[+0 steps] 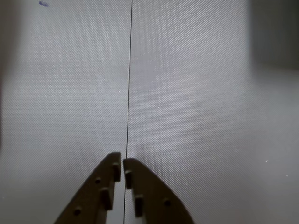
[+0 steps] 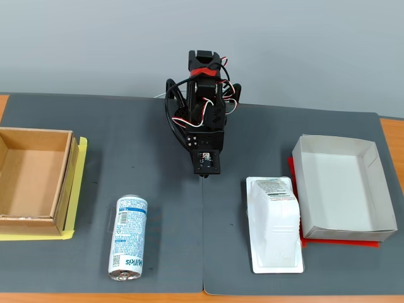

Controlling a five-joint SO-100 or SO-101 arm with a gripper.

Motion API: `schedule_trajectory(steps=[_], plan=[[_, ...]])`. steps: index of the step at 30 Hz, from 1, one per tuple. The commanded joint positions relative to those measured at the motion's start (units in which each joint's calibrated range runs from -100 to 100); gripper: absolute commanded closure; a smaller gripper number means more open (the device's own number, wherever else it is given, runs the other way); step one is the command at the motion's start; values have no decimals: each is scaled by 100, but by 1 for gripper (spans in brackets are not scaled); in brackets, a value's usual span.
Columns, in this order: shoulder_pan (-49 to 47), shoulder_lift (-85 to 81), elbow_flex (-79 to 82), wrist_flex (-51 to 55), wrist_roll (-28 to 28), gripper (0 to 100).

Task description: Pick the can and put it in the brown box

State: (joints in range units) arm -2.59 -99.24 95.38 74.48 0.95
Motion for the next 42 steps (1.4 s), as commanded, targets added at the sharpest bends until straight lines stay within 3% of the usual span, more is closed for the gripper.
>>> schedule_trajectory(steps=[1,35,42], plan=[[15,-17,-334,19,-22,99],[-318,0,-352,11,19,99],[-302,754,-1176,-831,19,99]])
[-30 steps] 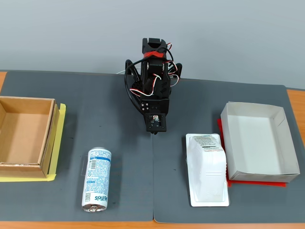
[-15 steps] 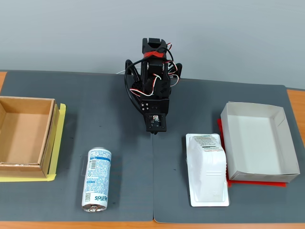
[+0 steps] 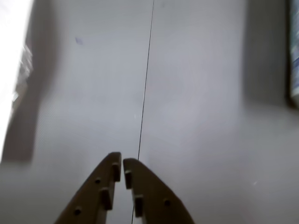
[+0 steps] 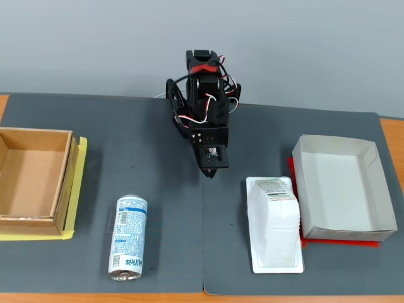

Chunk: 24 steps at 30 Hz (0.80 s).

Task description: Pick the can and put it in the brown box

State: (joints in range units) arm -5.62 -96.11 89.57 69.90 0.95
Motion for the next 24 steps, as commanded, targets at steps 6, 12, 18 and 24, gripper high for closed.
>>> schedule_trajectory(steps=[6,12,18,24], plan=[[229,2102,-1899,-823,19,99],[529,3643,-3328,-927,322,99],[935,4880,-4713,-936,942,99],[1455,6202,-6134,-936,1234,99]])
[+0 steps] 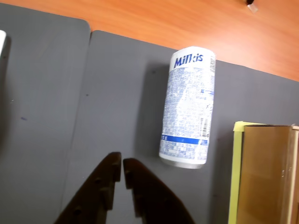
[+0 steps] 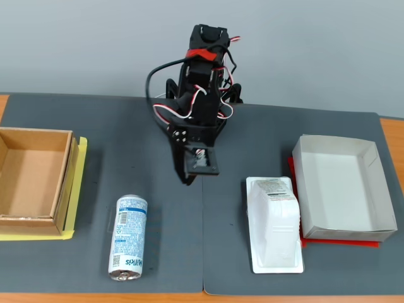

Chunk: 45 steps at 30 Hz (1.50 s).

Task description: Pick the can and put it in the brown box

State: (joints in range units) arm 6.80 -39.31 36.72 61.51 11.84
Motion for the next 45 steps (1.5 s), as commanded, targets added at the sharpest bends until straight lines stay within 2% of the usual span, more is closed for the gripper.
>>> schedule_trajectory(steps=[1,9,17,25,32,37,45], plan=[[279,741,-1047,-97,191,99],[604,2190,-2378,-97,342,96],[799,3300,-3047,-88,306,70],[750,3774,-3029,-71,301,46],[734,4028,-3038,-97,290,48],[742,4333,-3120,-166,-69,48],[790,4884,-3283,-392,-59,48]])
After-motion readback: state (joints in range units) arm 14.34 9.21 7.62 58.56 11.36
